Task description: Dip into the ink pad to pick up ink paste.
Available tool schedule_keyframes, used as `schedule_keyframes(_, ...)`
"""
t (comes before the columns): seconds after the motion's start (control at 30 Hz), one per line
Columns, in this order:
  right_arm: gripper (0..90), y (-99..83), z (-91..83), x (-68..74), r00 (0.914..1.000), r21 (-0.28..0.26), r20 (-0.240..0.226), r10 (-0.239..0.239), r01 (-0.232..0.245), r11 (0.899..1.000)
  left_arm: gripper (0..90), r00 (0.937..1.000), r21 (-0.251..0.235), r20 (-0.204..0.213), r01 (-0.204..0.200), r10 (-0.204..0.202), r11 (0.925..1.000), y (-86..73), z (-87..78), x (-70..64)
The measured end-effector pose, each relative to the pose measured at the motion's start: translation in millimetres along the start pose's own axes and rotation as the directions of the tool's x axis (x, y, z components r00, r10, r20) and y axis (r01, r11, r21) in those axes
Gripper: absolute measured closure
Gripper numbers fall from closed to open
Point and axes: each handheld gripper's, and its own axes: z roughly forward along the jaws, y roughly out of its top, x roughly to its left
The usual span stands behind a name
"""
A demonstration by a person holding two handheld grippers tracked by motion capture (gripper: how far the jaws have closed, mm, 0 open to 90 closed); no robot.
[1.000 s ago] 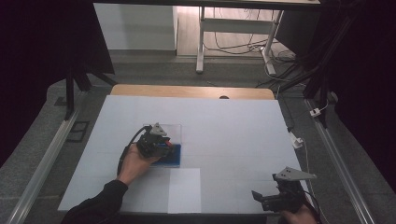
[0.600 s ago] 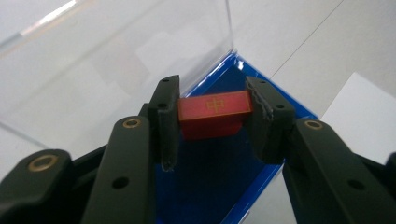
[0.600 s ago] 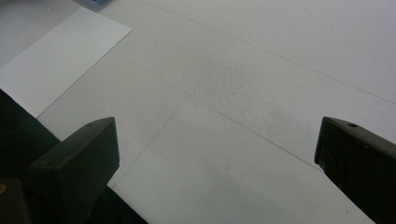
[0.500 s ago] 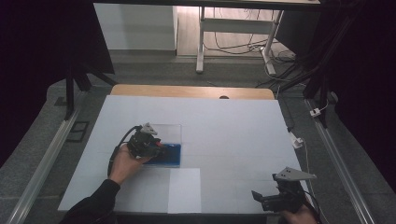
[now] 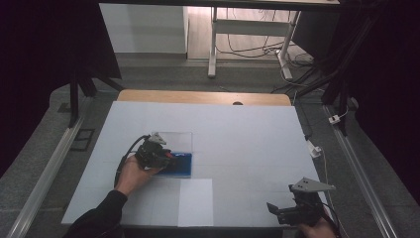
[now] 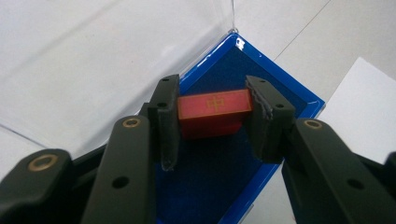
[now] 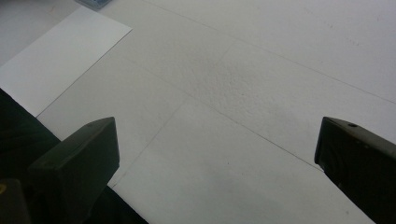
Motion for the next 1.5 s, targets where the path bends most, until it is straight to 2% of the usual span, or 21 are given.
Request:
schedule_keyframes(0.2, 0.4, 0.1, 0.4, 0.2, 1.0, 0.003, 0.001, -0.002, 0.002, 1.0, 58.1, 0.9987, 0.013, -0.043, -0.028, 0.028, 0.9995, 1.1, 1.0, -7.2)
schedule_keyframes(0.27, 0.3, 0.1, 0.5, 0.3, 1.0, 0.004, 0.002, -0.003, 0.003, 1.0, 58.1, 0.9967, 0.019, -0.07, -0.04, 0.041, 0.999, 1.3, 1.5, -11.6)
schedule_keyframes(0.4, 0.4, 0.2, 0.6, 0.3, 1.0, 0.006, 0.001, -0.002, 0.002, 1.0, 58.1, 0.9947, 0.023, -0.091, -0.046, 0.048, 0.9987, 1.6, 1.9, -15.0)
schedule_keyframes(0.43, 0.3, 0.2, 0.6, 0.4, 1.0, 0.006, 0.001, -0.002, 0.002, 1.0, 58.2, 0.9922, 0.028, -0.11, -0.057, 0.059, 0.998, 2.1, 2.3, -18.3)
schedule_keyframes(0.5, 0.4, 0.2, 0.7, 0.5, 1.0, 0.006, 0.001, -0.003, 0.003, 1.0, 58.2, 0.9909, 0.029, -0.12, -0.059, 0.062, 0.9978, 2.3, 2.5, -19.9)
schedule_keyframes(0.6, 0.4, 0.2, 0.6, 0.4, 1.0, 0.005, 0.001, -0.003, 0.003, 1.0, 58.1, 0.9931, 0.024, -0.106, -0.047, 0.049, 0.9986, 1.5, 2.1, -17.6)
schedule_keyframes(0.63, 0.3, 0.2, 0.5, 0.4, 1.0, 0.005, 0.001, -0.003, 0.003, 1.0, 58.1, 0.9965, 0.008, -0.081, -0.021, 0.022, 0.9997, -0.1, 1.7, -13.3)
schedule_keyframes(0.67, 0.4, 0.1, 0.4, 0.3, 1.0, 0.004, 0.001, -0.002, 0.002, 1.0, 58.1, 0.9965, 0.008, -0.081, -0.021, 0.022, 0.9997, -0.1, 1.7, -13.3)
schedule_keyframes(0.7, 0.3, 0.0, 0.3, 0.2, 1.0, 0.003, 0.001, -0.002, 0.002, 1.0, 58.1, 0.9986, -0.005, -0.053, 0.01, -0.01, 0.9999, -1.9, 1.1, -8.4)
schedule_keyframes(0.73, 0.4, 0.1, 0.2, 0.1, 1.0, 0.004, 0.002, -0.003, 0.003, 1.0, 58.1, 0.9986, -0.005, -0.053, 0.01, -0.01, 0.9999, -1.9, 1.1, -8.4)
schedule_keyframes(0.77, 0.4, 0.0, 0.1, 0.0, 1.0, 0.002, 0.0, -0.002, 0.002, 1.0, 58.1, 0.999, -0.011, -0.036, 0.026, -0.027, 0.9996, -2.7, 0.7, -5.4)
schedule_keyframes(0.9, 0.4, 0.0, 0.1, 0.1, 1.0, 0.004, 0.001, -0.004, 0.004, 1.0, 58.0, 0.9979, -0.006, -0.065, 0.006, -0.006, 1.0, -1.8, 1.3, -10.3)
schedule_keyframes(1.13, 0.4, 0.0, 0.1, 0.0, 1.0, 0.001, 0.0, -0.003, 0.003, 1.0, 57.7, 0.997, 0.016, -0.073, -0.023, 0.024, 0.9996, 1.5, 0.5, -11.9)
schedule_keyframes(1.17, 0.4, 0.0, 0.1, 0.0, 1.0, 0.001, -0.001, -0.003, 0.003, 1.0, 57.6, 0.9954, 0.022, -0.087, -0.038, 0.04, 0.999, 2.0, 0.3, -14.1)
schedule_keyframes(1.5, 0.3, 0.0, 0.0, 0.1, 1.0, 0.0, -0.001, -0.005, 0.005, 1.0, 57.3, 0.995, 0.013, -0.09, -0.041, 0.042, 0.9991, 3.2, -2.4, -14.3)
